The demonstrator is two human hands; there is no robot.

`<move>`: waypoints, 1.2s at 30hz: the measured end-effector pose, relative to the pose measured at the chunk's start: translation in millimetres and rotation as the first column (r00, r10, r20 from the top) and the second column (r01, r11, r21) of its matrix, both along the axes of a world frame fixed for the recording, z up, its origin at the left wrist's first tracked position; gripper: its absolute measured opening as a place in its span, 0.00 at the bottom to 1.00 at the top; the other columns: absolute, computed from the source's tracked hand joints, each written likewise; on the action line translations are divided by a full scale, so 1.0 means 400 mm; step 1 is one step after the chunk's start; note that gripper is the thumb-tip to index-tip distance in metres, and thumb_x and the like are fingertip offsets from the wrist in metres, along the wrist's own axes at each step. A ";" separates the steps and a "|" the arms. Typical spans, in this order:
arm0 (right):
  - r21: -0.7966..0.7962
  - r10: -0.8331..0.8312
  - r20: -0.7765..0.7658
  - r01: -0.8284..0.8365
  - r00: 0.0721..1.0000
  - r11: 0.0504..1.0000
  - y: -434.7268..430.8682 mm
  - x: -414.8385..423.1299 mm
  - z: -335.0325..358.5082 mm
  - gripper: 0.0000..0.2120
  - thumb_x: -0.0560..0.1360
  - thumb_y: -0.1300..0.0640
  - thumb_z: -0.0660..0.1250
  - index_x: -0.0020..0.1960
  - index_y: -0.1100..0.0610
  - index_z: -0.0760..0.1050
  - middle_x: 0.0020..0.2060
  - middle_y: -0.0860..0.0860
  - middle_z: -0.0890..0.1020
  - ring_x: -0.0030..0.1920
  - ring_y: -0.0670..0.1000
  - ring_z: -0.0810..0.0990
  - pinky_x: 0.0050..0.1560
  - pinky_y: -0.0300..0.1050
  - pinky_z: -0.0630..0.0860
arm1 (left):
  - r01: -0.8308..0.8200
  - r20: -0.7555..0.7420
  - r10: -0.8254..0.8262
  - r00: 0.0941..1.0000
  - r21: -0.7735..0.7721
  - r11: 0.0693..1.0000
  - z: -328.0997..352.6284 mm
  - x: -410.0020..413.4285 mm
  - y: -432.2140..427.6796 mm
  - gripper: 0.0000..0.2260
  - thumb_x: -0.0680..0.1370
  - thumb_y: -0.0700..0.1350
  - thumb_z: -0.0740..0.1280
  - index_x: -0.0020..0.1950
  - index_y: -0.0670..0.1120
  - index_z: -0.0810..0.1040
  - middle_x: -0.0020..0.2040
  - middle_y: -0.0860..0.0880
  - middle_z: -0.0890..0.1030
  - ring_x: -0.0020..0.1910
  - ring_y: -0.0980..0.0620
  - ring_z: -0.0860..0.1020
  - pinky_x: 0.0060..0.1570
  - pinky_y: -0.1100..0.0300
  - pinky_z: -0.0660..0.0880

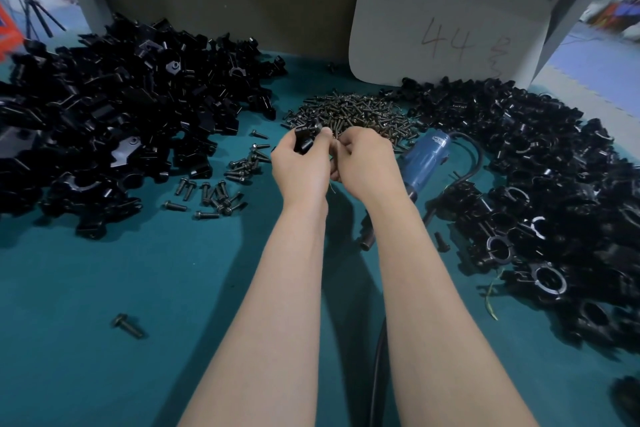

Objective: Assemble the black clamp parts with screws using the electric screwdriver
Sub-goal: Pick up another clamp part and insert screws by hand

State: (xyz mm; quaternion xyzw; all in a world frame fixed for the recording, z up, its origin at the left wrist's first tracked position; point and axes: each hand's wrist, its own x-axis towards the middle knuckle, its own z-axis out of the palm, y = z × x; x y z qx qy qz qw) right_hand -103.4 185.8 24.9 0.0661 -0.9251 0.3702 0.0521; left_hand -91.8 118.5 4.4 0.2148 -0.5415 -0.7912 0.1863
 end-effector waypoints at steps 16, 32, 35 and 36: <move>0.237 -0.455 0.206 0.407 0.866 0.882 0.152 -0.023 0.004 0.38 0.73 0.42 0.68 0.75 0.56 0.55 0.70 0.60 0.62 0.67 0.64 0.66 0.63 0.54 0.67 | 0.368 -0.226 -0.313 0.923 0.759 0.537 0.009 0.001 -0.059 0.04 0.78 0.41 0.68 0.47 0.41 0.75 0.60 0.37 0.79 0.42 0.47 0.84 0.45 0.61 0.80; 0.291 -0.442 0.195 0.379 0.876 0.878 0.158 -0.046 -0.010 0.36 0.74 0.47 0.68 0.74 0.59 0.54 0.59 0.59 0.76 0.57 0.60 0.75 0.44 0.47 0.66 | 0.478 -0.369 -0.305 0.878 0.679 0.557 0.011 0.005 -0.052 0.04 0.80 0.38 0.63 0.46 0.41 0.75 0.44 0.39 0.84 0.42 0.47 0.84 0.47 0.59 0.80; 0.105 -0.419 0.206 0.406 0.884 0.908 0.165 -0.053 -0.017 0.32 0.73 0.50 0.70 0.70 0.61 0.62 0.56 0.58 0.77 0.49 0.56 0.73 0.45 0.44 0.67 | 0.431 -0.330 -0.280 0.902 0.631 0.645 0.010 -0.002 -0.048 0.02 0.80 0.39 0.64 0.49 0.42 0.76 0.41 0.41 0.84 0.38 0.50 0.84 0.42 0.62 0.81; 0.033 -0.415 0.201 0.418 0.887 0.908 0.169 -0.054 -0.016 0.30 0.72 0.50 0.71 0.68 0.62 0.65 0.56 0.58 0.77 0.49 0.56 0.74 0.45 0.44 0.68 | 0.407 -0.307 -0.272 0.912 0.612 0.678 0.009 -0.004 -0.047 0.01 0.80 0.39 0.64 0.50 0.42 0.75 0.40 0.42 0.83 0.38 0.51 0.84 0.41 0.63 0.81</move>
